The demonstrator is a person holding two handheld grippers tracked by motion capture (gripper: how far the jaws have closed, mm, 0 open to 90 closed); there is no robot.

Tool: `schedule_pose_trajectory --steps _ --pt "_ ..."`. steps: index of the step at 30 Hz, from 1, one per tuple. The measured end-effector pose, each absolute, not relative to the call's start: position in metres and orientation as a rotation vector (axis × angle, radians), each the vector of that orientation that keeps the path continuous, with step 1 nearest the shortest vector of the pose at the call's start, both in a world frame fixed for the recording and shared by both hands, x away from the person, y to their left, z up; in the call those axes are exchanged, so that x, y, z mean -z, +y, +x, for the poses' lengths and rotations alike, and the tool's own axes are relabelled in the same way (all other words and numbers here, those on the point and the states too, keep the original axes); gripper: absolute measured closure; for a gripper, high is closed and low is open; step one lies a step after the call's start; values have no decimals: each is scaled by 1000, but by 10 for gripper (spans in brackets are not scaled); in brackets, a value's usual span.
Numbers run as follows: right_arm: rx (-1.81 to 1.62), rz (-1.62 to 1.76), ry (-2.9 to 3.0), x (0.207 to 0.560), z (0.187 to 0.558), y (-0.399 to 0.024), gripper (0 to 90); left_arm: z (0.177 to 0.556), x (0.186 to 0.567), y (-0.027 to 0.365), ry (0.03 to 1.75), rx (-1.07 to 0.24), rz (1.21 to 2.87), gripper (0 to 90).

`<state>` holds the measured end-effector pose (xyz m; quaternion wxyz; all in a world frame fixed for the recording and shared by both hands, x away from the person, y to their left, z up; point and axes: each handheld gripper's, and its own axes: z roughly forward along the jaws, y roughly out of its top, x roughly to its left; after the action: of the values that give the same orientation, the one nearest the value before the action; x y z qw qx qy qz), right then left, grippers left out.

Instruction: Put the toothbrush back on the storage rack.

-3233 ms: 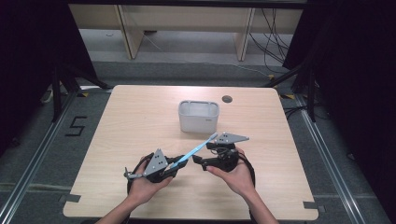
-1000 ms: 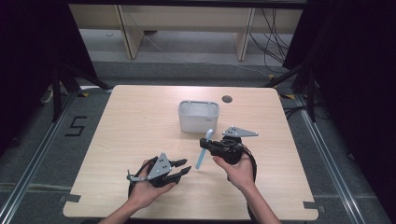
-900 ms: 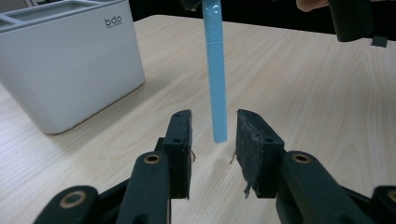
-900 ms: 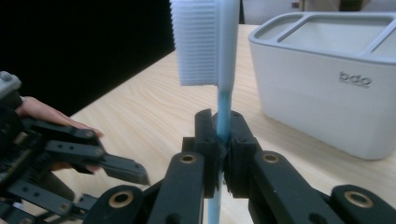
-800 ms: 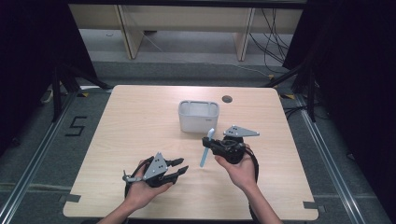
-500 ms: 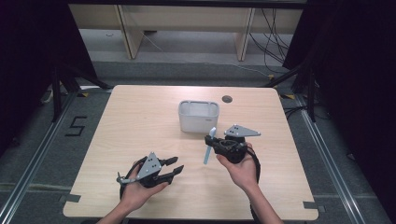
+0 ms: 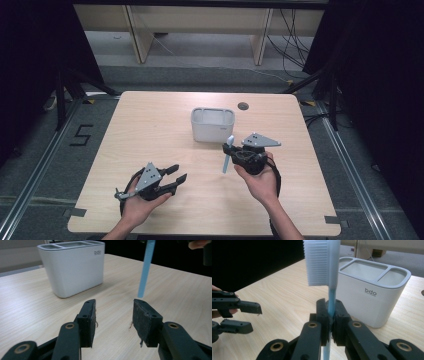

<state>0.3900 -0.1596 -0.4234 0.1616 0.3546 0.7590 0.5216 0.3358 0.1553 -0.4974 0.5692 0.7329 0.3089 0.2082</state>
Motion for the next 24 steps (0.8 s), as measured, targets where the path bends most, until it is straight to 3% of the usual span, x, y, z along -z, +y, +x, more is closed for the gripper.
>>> schedule_pose_trajectory --steps 13,24 --pt "-1447 993 2113 420 390 -164 858 339 509 179 822 -571 1649 503" --pt "-1451 1000 2066 415 391 -168 858 342 517 186 843 -653 1597 422"
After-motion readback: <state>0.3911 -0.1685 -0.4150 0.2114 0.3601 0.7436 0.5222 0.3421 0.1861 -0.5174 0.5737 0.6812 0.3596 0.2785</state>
